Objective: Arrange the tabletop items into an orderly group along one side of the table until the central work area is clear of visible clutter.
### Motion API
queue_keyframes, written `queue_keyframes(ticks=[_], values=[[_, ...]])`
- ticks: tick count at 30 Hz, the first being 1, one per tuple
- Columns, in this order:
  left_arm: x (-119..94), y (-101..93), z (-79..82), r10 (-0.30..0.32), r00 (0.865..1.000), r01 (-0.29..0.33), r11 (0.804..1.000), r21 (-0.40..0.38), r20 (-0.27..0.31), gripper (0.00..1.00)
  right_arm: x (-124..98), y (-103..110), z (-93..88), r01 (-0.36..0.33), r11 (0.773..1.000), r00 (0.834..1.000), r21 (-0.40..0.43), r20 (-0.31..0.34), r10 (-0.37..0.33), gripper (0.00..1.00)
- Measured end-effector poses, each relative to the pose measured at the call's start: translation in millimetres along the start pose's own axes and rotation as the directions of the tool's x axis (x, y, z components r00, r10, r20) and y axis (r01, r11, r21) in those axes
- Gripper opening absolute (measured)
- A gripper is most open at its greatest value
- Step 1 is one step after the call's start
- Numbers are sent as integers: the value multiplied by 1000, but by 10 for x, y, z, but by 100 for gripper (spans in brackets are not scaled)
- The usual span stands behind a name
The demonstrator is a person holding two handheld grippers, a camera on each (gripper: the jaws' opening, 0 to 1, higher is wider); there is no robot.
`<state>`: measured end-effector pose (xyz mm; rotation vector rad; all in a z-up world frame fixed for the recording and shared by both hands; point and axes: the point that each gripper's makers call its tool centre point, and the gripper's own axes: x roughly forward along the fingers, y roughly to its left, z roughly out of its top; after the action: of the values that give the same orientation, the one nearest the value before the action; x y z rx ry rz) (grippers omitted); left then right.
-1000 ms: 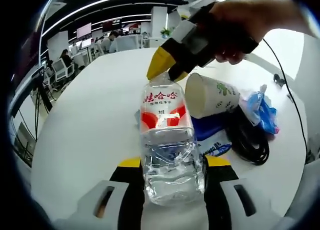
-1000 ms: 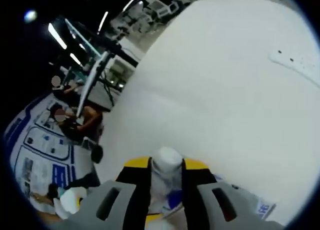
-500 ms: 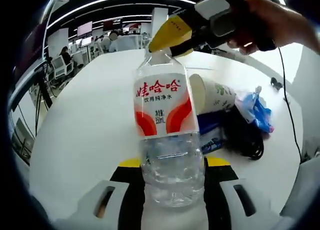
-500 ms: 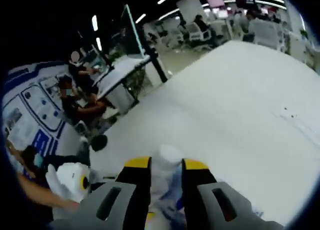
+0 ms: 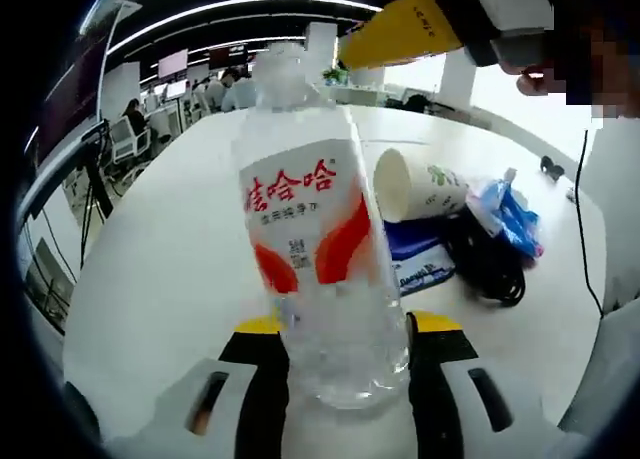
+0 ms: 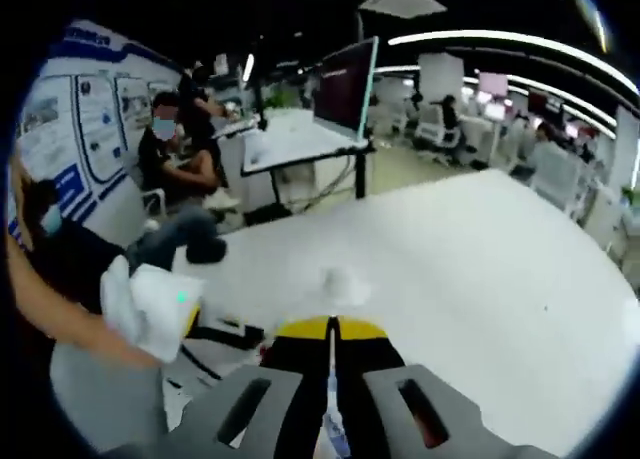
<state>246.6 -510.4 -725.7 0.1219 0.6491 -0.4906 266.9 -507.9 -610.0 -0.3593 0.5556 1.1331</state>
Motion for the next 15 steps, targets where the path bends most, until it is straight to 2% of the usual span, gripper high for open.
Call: queue_keyframes(ticks=[1, 2, 3, 4, 5, 7, 8, 11, 13, 14, 15], values=[[4, -4, -24, 1, 1000, -1, 1000, 27, -15, 44, 10, 38, 30, 0, 1000, 1000, 15, 24, 0, 0], [11, 0, -111, 10, 998, -7, 999, 47, -56, 43, 38, 47, -33, 7, 1000, 1000, 31, -1, -7, 0], [15, -7, -65, 9, 1000, -9, 1000, 21, -23, 43, 38, 43, -100, 13, 999, 999, 53, -30, -12, 0], [25, -9, -55, 2, 1000, -2, 1000, -22, -7, 43, 61, -5, -156, 28, 997, 999, 72, -20, -27, 0], [31, -23, -57, -7, 1000, 7, 999, -31, -6, 43, 57, -13, -194, 25, 991, 1000, 129, -18, -23, 0], [29, -11, -53, 0, 1000, 0, 1000, -15, -9, 43, 49, -29, -282, 12, 970, 1000, 241, -24, -6, 0], [31, -15, -52, -1, 1000, 0, 1000, -12, -13, 43, 46, -71, -304, 14, 964, 1000, 267, -4, -13, 0], [43, -14, -50, 0, 1000, 0, 1000, -16, -16, 43, 22, -189, -416, 43, 944, 999, 329, -34, -33, 2], [48, -11, -52, 1, 1000, -1, 1000, -18, -16, 43, 13, -283, -478, 68, 913, 997, 403, -57, -49, 8], [51, -13, -54, 3, 1000, -3, 1000, -15, -18, 43, 17, -335, -460, 72, 902, 997, 425, -39, -61, 10], [53, -14, -54, 4, 1000, -4, 1000, -13, -20, 43, 14, -395, -471, 88, 873, 996, 479, -45, -76, 15]])
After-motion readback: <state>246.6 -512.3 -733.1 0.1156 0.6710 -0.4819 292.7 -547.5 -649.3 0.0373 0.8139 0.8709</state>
